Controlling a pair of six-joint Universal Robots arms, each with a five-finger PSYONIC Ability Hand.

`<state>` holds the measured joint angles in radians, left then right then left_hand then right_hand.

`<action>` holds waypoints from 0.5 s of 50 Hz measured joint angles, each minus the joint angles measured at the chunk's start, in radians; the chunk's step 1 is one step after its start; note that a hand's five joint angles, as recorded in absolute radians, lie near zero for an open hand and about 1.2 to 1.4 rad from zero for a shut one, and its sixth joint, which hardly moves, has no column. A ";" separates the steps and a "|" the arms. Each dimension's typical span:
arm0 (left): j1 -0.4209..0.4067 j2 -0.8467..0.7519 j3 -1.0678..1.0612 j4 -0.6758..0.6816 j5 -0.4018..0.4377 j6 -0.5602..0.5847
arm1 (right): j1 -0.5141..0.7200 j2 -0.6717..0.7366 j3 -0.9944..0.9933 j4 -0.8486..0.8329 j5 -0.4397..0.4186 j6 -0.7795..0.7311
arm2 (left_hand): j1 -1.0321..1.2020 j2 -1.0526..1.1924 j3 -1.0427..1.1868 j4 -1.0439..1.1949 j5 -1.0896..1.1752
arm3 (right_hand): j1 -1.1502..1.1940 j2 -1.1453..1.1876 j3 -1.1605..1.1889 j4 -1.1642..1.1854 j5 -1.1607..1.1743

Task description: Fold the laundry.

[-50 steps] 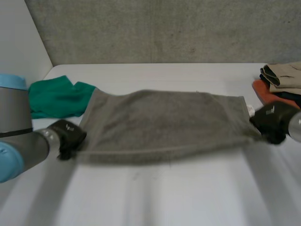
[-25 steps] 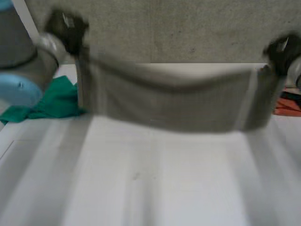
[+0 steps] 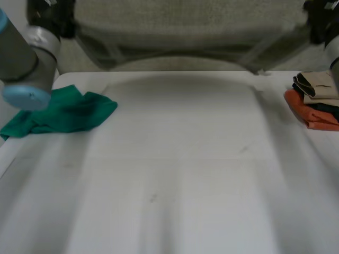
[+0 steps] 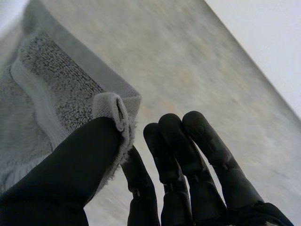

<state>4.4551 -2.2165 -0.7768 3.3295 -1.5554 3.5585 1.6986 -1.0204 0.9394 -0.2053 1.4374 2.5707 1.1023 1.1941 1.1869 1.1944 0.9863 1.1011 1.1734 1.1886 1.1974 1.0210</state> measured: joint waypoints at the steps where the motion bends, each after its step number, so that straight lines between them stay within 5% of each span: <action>1: -0.001 -0.005 -0.038 0.011 0.011 0.003 | 0.000 0.008 0.012 0.008 -0.004 -0.002 | 0.000 0.000 0.000 0.000 0.000 | 0.000 0.000 0.000 0.000 0.000; 14: 0.005 -0.011 -0.504 0.020 0.091 0.202 | -0.035 0.093 0.288 0.213 -0.021 -0.142 | 0.000 0.000 0.001 0.003 0.000 | 0.000 0.000 0.000 0.000 0.000; 25: 0.020 0.267 -0.864 -0.362 0.068 0.457 | -0.114 -0.136 0.494 0.637 -0.020 -0.469 | 0.000 0.000 0.001 0.003 0.000 | 0.000 0.000 0.000 0.000 0.000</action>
<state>4.4751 -1.9494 -1.6408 2.9677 -1.4879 4.0159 1.5844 -1.1567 1.4338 0.4321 1.4173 2.1021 1.1023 1.1942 1.1880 1.1972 0.9863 1.1011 1.1734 1.1886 1.1976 1.0210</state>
